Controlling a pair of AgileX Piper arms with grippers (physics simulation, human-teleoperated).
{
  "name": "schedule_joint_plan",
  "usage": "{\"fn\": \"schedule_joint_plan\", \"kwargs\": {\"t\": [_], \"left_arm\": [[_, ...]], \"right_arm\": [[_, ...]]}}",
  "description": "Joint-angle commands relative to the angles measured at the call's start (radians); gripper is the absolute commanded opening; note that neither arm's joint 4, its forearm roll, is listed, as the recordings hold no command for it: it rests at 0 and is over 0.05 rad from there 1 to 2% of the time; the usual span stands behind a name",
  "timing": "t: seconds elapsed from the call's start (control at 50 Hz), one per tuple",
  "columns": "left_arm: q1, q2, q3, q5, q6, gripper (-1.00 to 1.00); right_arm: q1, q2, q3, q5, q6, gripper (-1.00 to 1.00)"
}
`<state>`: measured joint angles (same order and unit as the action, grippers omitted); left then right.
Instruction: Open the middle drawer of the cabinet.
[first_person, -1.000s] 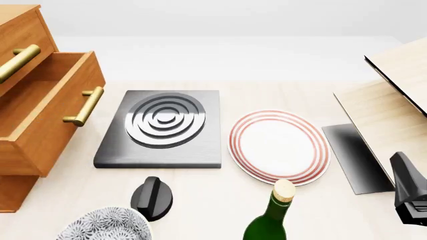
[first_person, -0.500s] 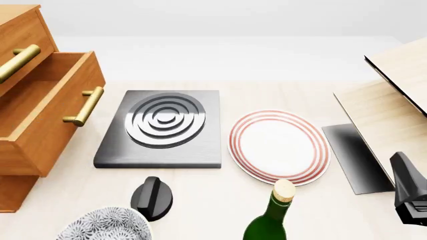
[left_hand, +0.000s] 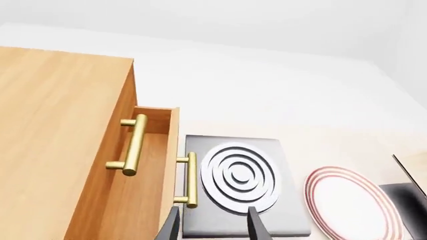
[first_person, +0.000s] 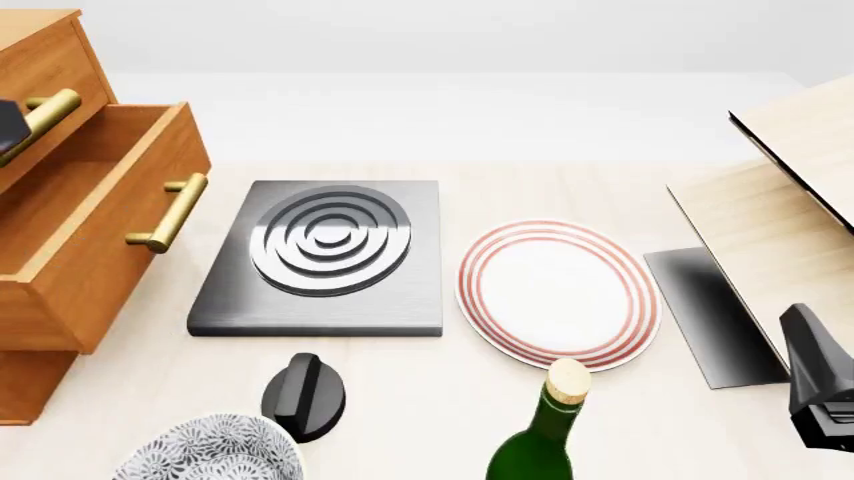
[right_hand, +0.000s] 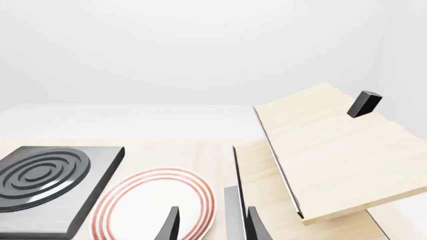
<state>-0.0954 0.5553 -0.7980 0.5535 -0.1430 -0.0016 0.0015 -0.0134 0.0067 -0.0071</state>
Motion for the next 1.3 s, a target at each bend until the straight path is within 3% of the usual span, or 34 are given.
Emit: {"fn": "schedule_joint_plan", "kwargs": {"t": [0.02, 0.26, 0.72, 0.9, 1.3], "left_arm": [[0.059, 0.009, 0.027, -0.034, 0.038, 1.0], [0.126, 0.045, 0.087, -0.116, 0.087, 1.0], [0.136, 0.11, 0.183, -0.224, 0.077, 1.0], [0.143, 0.179, 0.264, -0.324, 0.071, 1.0], [0.16, 0.274, 0.304, -0.424, 0.077, 1.0]], "right_arm": [[0.0, 0.0, 0.0, 0.0, 0.0, 1.0], [0.0, 0.0, 0.0, 0.0, 0.0, 1.0], [0.0, 0.0, 0.0, 0.0, 0.0, 1.0], [0.0, 0.0, 0.0, 0.0, 0.0, 1.0], [0.0, 0.0, 0.0, 0.0, 0.0, 1.0]]}}
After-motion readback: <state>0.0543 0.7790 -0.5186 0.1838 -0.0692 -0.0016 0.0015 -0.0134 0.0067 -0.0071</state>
